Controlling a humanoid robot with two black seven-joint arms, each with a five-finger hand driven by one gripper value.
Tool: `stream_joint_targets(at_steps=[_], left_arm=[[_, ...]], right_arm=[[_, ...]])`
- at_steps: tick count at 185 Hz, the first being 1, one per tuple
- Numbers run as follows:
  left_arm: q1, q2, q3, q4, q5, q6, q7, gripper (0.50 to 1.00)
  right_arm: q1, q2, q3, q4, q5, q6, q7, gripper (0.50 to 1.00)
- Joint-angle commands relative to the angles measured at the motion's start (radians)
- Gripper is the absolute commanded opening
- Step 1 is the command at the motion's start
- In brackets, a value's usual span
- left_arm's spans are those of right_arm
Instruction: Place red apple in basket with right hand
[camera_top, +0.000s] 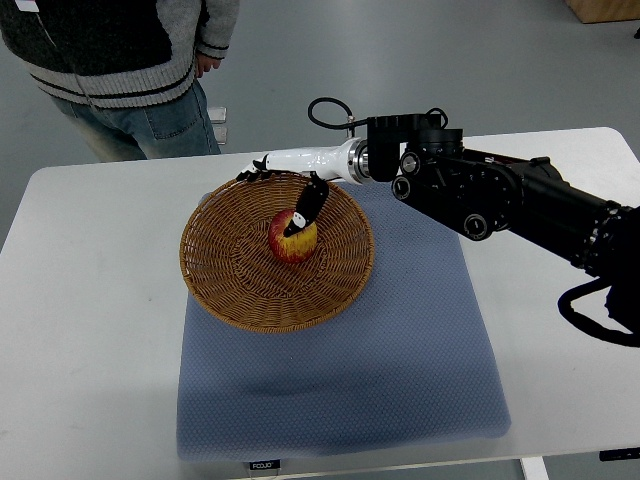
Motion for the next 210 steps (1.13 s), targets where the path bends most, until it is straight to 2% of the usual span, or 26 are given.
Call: stream_joint_targets(at_steps=[1, 16, 17, 27, 36, 37, 41, 68, 77, 78, 80, 94, 103, 104, 116, 146, 174, 210], left_arm=[[0.000, 0.000, 0.002, 0.000, -0.001, 0.000, 0.000, 1.000], [0.000, 0.000, 0.000, 0.000, 0.001, 0.000, 0.000, 1.000], [0.000, 0.000, 0.000, 0.000, -0.001, 0.000, 0.000, 1.000], [0.000, 0.000, 0.000, 0.000, -0.001, 0.000, 0.000, 1.000], [0.000, 0.000, 0.000, 0.000, -0.001, 0.000, 0.000, 1.000], [0.000, 0.000, 0.001, 0.000, 0.001, 0.000, 0.000, 1.000], [0.000, 0.000, 0.002, 0.000, -0.001, 0.000, 0.000, 1.000], [0.000, 0.000, 0.003, 0.000, -0.001, 0.000, 0.000, 1.000], [0.000, 0.000, 0.003, 0.000, -0.001, 0.000, 0.000, 1.000], [0.000, 0.000, 0.003, 0.000, -0.001, 0.000, 0.000, 1.000], [0.000, 0.000, 0.003, 0.000, -0.001, 0.000, 0.000, 1.000], [0.000, 0.000, 0.003, 0.000, -0.001, 0.000, 0.000, 1.000], [0.000, 0.000, 0.003, 0.000, -0.001, 0.000, 0.000, 1.000], [0.000, 0.000, 0.003, 0.000, 0.001, 0.000, 0.000, 1.000], [0.000, 0.000, 0.003, 0.000, 0.001, 0.000, 0.000, 1.000], [0.000, 0.000, 0.003, -0.001, -0.001, 0.000, 0.000, 1.000], [0.000, 0.000, 0.003, -0.001, 0.001, 0.000, 0.000, 1.000], [0.000, 0.000, 0.003, -0.001, 0.001, 0.000, 0.000, 1.000]], right_arm=[[-0.011, 0.000, 0.101, -0.005, 0.129, -0.021, -0.036, 0.909], [-0.022, 0.000, 0.127, -0.008, 0.170, -0.029, -0.047, 0.909], [-0.045, -0.012, 0.164, -0.017, 0.246, -0.047, -0.064, 0.909], [-0.065, -0.040, 0.200, -0.025, 0.331, -0.075, -0.072, 0.909], [-0.065, -0.040, 0.200, -0.025, 0.331, -0.075, -0.072, 0.909], [-0.085, -0.060, 0.224, -0.035, 0.418, -0.116, -0.076, 0.907], [-0.094, -0.066, 0.230, -0.040, 0.459, -0.136, -0.076, 0.907], [-0.159, -0.118, 0.233, -0.066, 0.670, -0.255, -0.075, 0.907], [-0.159, -0.118, 0.233, -0.066, 0.670, -0.255, -0.075, 0.907], [-0.184, -0.132, 0.235, -0.068, 0.739, -0.294, -0.073, 0.909], [-0.189, -0.135, 0.235, -0.068, 0.755, -0.305, -0.072, 0.907], [-0.215, -0.152, 0.235, -0.068, 0.856, -0.370, -0.065, 0.909], [-0.215, -0.152, 0.235, -0.068, 0.856, -0.370, -0.065, 0.909], [-0.228, -0.160, 0.235, -0.068, 0.923, -0.414, -0.064, 0.909], [-0.241, -0.173, 0.236, -0.068, 0.997, -0.451, -0.061, 0.911], [-0.274, -0.186, 0.296, -0.068, 1.115, -0.466, -0.053, 0.915], [-0.307, -0.181, 0.391, -0.068, 1.120, -0.454, -0.039, 0.915], [-0.332, -0.183, 0.393, -0.066, 1.120, -0.443, -0.038, 0.915]])
